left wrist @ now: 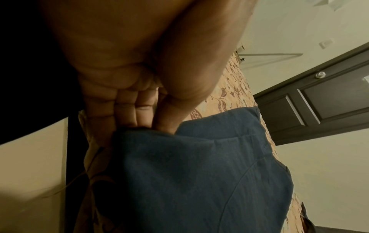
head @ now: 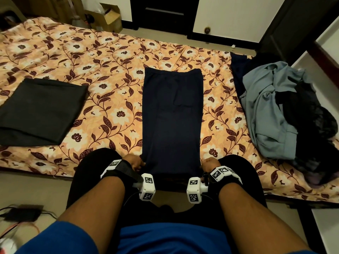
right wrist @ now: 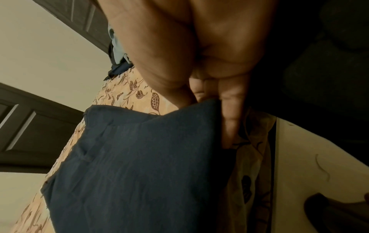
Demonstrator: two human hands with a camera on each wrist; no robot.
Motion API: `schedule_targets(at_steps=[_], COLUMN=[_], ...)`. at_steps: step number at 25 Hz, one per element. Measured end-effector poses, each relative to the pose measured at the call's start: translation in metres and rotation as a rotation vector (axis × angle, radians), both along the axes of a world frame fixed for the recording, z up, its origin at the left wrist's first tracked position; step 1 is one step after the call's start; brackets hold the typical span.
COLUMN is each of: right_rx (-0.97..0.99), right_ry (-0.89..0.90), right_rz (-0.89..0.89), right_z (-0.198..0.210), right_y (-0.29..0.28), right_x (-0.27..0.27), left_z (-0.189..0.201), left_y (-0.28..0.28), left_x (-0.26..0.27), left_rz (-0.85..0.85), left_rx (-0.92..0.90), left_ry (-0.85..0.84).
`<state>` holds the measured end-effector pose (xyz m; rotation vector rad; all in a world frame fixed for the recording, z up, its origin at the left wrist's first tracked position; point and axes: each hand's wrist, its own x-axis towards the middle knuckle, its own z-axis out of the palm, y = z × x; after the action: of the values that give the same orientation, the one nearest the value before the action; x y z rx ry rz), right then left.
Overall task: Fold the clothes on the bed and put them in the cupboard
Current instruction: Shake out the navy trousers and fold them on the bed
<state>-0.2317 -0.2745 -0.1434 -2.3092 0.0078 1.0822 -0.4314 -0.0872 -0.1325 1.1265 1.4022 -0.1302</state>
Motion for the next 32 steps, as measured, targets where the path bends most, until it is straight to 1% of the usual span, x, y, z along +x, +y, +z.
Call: schedule_targets(at_steps=[1,2,3,4,6,7,10,11,12,14,15,16,17,19,21,22,23,25,26,28,30,32], right_rx=[0.014,-0.013,-0.007,-0.041,0.029,0.041,0.019,0.06,0.065,-0.001,-0.026,-0.026,-0.031,0.086,0.252,0.32,0.395,0.479,0.498,0.489,0.502,0.551], right_ry=[-0.038,-0.041,-0.036,-0.063,-0.066,-0.062,-0.007,0.03,0.032,0.034,0.024,0.046,0.063,0.111,0.117,0.105,0.071,0.021,0.022,0.049,0.13,0.258], right_rz=[0.022,0.056,0.07,0.1,0.049,0.026,0.056,0.03,0.052,0.147,0.14,0.101,0.1,-0.007,-0.142,-0.156,-0.142,-0.037,0.044,0.24,0.374,0.479], right_z=[-0.003,-0.001,-0.002,-0.001,0.005,0.001,-0.004,-0.004,-0.006,0.001,0.004,0.007,0.008,0.021,0.047,0.062,0.08,0.117,0.135,0.173,0.206,0.225], right_y=[0.002,0.002,0.004,0.003,0.005,0.005,0.005,0.006,0.005,0.003,0.004,0.003,0.003,0.001,-0.006,-0.013,-0.019,-0.035,-0.042,-0.051,-0.06,-0.069], right_x=[-0.002,-0.005,-0.005,-0.004,-0.005,-0.005,-0.006,-0.006,-0.006,-0.006,-0.007,-0.008,-0.008,-0.011,-0.016,-0.017,-0.02,-0.019,-0.02,-0.023,-0.024,-0.017], left_z=[0.002,0.004,0.005,0.007,0.001,0.0,-0.001,0.001,0.003,0.008,0.011,0.013,0.017,0.03,0.051,0.065,0.081,0.112,0.127,0.154,0.176,0.19], left_y=[-0.001,-0.004,-0.006,-0.008,-0.005,-0.005,-0.005,-0.005,-0.005,-0.007,-0.009,-0.01,-0.009,-0.008,-0.008,-0.01,-0.013,-0.017,-0.018,-0.016,-0.012,-0.006], left_x=[0.002,0.002,0.002,0.001,-0.001,-0.003,-0.003,-0.002,-0.002,-0.001,-0.002,-0.003,-0.004,-0.007,-0.012,-0.014,-0.017,-0.025,-0.03,-0.044,-0.056,-0.062], left_rz=[-0.004,-0.017,-0.059,-0.112,-0.149,-0.138,-0.078,-0.084,-0.083,-0.042,-0.03,-0.033,-0.047,-0.006,0.08,0.083,0.05,-0.058,-0.118,-0.232,-0.326,-0.36], left_rx=[0.032,0.018,0.014,0.024,0.043,0.069,0.097,0.1,0.089,0.057,0.059,0.074,0.09,0.117,0.072,0.065,0.081,0.126,0.123,0.059,0.008,-0.009], left_ry=[0.004,-0.012,-0.035,-0.035,-0.015,-0.006,-0.013,-0.012,-0.014,-0.013,-0.016,-0.016,-0.01,-0.055,-0.196,-0.284,-0.344,-0.411,-0.427,-0.481,-0.527,-0.593])
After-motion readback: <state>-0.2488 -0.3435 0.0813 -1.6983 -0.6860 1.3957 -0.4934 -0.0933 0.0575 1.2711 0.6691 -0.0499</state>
